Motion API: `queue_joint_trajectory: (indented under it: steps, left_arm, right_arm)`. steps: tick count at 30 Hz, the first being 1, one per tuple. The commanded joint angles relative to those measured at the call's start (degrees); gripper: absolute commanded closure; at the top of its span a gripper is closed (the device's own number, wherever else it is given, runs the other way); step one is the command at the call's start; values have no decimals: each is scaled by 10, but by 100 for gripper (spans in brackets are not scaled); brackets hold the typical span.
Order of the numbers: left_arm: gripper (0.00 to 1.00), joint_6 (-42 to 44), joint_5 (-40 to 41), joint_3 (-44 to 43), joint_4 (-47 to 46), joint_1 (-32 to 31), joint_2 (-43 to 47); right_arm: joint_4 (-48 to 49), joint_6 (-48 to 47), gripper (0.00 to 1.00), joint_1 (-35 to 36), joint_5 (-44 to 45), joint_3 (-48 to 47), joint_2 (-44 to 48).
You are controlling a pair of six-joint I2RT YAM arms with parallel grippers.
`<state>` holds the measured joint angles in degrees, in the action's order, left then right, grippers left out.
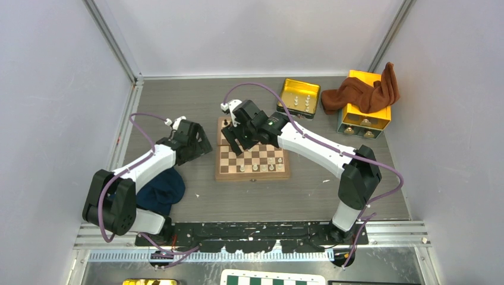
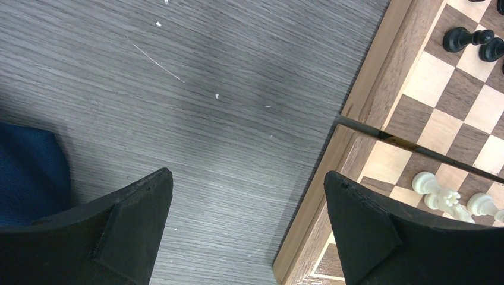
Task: Set up the chess pieces on the board
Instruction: Move the chess piece to the chessboard.
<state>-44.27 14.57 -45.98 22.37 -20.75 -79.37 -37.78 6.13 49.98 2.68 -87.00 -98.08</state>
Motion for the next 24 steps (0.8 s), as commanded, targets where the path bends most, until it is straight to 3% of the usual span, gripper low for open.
queue_joint_trajectory:
  steps: [1, 19, 22, 24]
  left_arm:
    - [1, 12, 12, -23, -9, 7, 18]
    - [0, 16, 14, -14, 0, 18, 44]
    - [0, 16, 14, -11, -1, 19, 46]
    - [0, 16, 13, -9, -2, 20, 48]
  right_arm:
    - [23, -6, 22, -4, -8, -22, 35]
    - [34, 1, 20, -5, -19, 24, 20]
    - [34, 5, 1, -5, -46, 35, 12]
    - [37, 9, 0, -5, -51, 44, 8]
